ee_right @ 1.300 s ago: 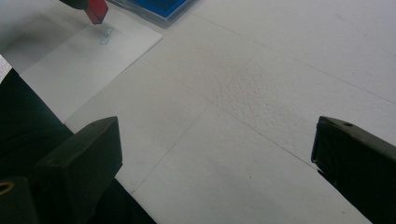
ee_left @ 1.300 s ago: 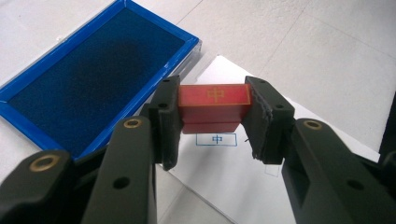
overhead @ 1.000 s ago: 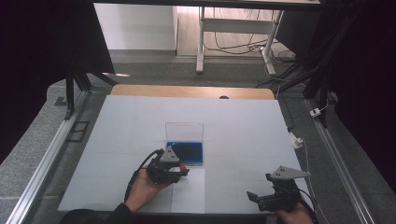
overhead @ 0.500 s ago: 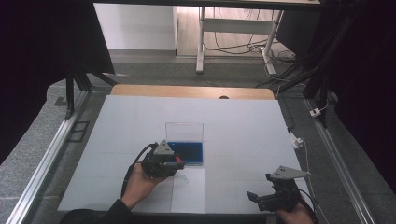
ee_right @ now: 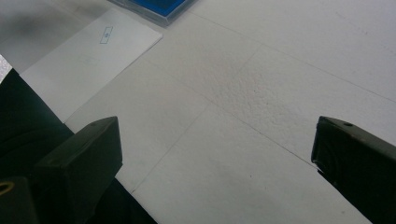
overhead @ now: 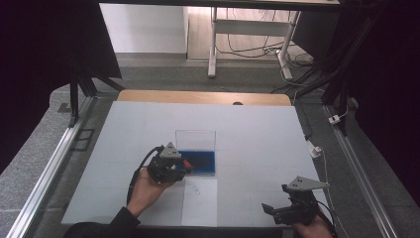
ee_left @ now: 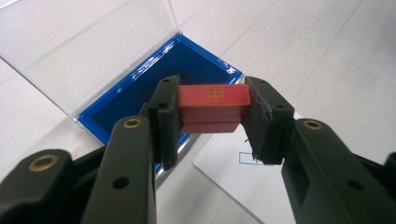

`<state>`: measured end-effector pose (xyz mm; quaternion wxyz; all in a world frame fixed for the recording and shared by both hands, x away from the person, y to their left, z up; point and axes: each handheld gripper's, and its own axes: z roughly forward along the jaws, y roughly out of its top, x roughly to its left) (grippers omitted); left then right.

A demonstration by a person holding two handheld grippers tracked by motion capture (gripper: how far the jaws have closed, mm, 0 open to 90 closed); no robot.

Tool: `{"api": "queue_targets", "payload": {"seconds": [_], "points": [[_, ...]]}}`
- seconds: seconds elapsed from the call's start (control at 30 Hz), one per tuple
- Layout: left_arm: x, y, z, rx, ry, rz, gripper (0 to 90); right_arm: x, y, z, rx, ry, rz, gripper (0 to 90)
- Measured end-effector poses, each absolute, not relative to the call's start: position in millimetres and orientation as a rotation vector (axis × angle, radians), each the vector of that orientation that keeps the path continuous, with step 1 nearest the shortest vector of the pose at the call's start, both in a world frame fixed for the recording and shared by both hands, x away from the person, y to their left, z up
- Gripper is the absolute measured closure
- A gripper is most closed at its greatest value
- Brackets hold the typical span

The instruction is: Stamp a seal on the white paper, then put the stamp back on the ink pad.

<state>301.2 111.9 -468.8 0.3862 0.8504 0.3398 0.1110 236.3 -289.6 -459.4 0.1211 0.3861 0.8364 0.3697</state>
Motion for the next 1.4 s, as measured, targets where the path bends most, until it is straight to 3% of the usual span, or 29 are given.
{"api": "queue_targets", "payload": {"seconds": [1.4], "points": [[357.3, 89.1, -483.6, 2.186, 0.899, 0.292, 58.0, 236.5, -289.9, -459.6, 1.139, 2.437, 1.079, 1.7]]}}
